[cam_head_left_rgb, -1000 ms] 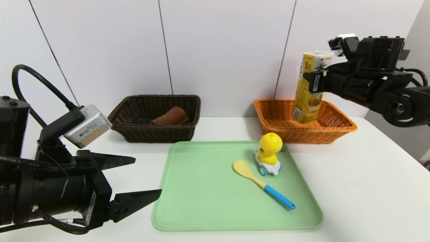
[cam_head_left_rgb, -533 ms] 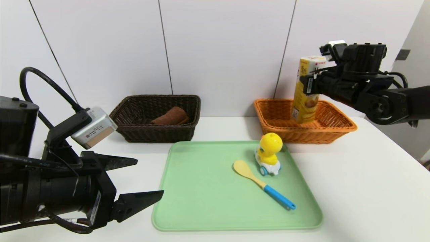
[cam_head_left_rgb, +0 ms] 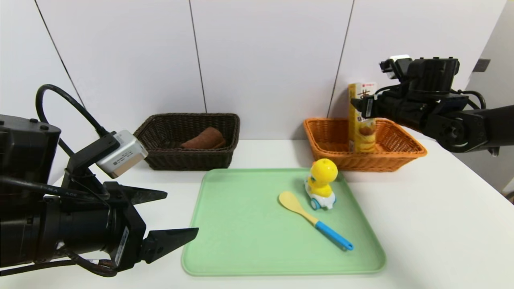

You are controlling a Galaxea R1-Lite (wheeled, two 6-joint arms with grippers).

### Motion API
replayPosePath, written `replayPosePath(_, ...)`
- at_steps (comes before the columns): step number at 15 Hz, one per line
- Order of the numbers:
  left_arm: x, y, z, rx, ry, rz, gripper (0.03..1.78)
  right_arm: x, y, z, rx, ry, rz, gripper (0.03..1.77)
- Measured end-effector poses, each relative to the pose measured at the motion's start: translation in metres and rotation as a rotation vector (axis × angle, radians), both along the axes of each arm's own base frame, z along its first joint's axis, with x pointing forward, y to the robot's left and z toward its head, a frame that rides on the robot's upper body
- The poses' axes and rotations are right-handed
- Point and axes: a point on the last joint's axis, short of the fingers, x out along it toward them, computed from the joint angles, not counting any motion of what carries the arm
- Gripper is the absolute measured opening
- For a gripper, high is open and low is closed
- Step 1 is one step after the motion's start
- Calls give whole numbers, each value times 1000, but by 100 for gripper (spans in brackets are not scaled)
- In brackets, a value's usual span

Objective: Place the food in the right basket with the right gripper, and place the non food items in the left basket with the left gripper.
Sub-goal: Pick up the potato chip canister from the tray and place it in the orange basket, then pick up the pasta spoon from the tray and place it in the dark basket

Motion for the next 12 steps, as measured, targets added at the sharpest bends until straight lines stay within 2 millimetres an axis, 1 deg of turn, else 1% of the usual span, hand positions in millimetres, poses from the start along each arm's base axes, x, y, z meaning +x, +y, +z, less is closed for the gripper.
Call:
replayPosePath(2, 0, 0, 0, 1, 1, -1, 169, -7, -4, 2, 0, 7, 14, 148)
replayPosePath(5, -1, 0, 1, -4, -4, -1, 169, -26, -18, 15, 6, 42, 30, 155)
replayPosePath(9, -4, 2, 5, -10, -23, -3, 169, -61, -42, 42, 45, 81, -10, 162)
replayPosePath(12, -7, 4, 8, -24, -34, -1, 169, -96, -63, 67, 75, 90, -3, 165)
